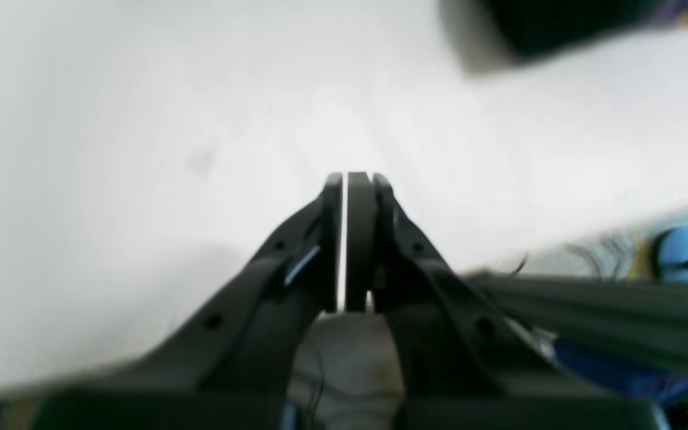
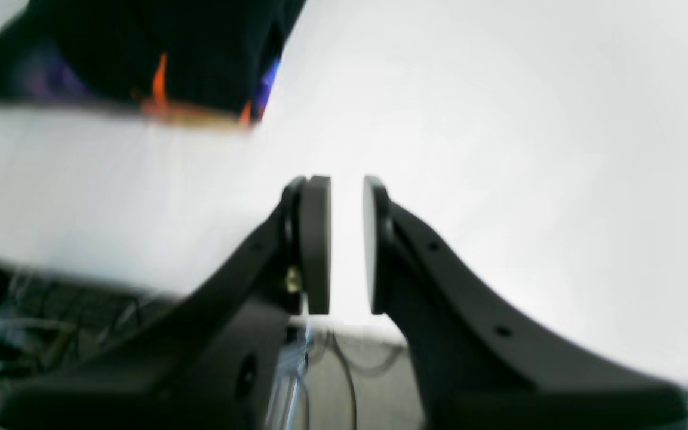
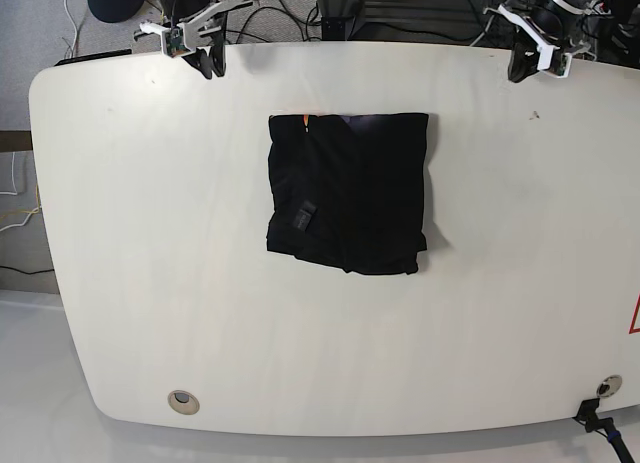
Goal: Fold the T-shirt properly
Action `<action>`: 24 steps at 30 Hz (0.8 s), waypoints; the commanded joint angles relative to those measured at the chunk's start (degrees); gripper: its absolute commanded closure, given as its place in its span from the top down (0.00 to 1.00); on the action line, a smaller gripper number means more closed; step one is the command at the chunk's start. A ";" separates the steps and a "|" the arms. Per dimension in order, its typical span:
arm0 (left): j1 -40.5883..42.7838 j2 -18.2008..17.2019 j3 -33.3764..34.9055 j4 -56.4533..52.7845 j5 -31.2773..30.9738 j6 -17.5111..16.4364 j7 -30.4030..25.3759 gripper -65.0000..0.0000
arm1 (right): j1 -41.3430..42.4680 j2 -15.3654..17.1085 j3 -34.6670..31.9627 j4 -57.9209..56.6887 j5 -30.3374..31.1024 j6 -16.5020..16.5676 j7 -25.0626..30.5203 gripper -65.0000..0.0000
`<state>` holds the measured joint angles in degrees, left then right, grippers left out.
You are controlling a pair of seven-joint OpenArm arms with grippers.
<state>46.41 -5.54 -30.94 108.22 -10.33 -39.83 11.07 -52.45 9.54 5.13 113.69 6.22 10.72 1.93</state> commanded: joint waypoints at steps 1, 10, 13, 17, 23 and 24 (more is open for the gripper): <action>3.21 0.66 -0.58 1.01 -1.15 -0.17 -1.09 0.00 | -4.21 0.26 0.81 1.26 0.24 0.14 2.24 0.14; 11.65 5.67 -1.19 -2.69 -0.71 -0.17 -1.09 0.00 | -15.82 -2.55 0.72 -0.77 -0.02 0.05 1.89 0.13; 10.95 5.50 1.62 -10.07 0.09 -0.17 -1.09 0.00 | -15.64 -3.69 0.63 -5.51 -0.11 0.31 1.80 0.13; 6.47 5.50 4.17 -20.44 5.01 -0.17 -1.27 0.00 | -12.04 -3.78 -1.83 -14.66 -0.11 0.14 1.80 0.13; -5.14 5.50 5.31 -40.40 11.69 -0.17 -1.09 0.00 | -0.96 -3.87 -4.03 -32.59 0.16 0.05 1.80 0.13; -6.90 5.50 5.40 -43.30 13.36 -0.17 -1.09 0.00 | 0.80 -3.87 -4.20 -35.75 0.24 0.05 1.80 0.13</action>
<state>40.58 0.12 -25.52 67.48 2.20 -39.46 10.59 -53.06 5.30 0.86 81.21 6.26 10.98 2.72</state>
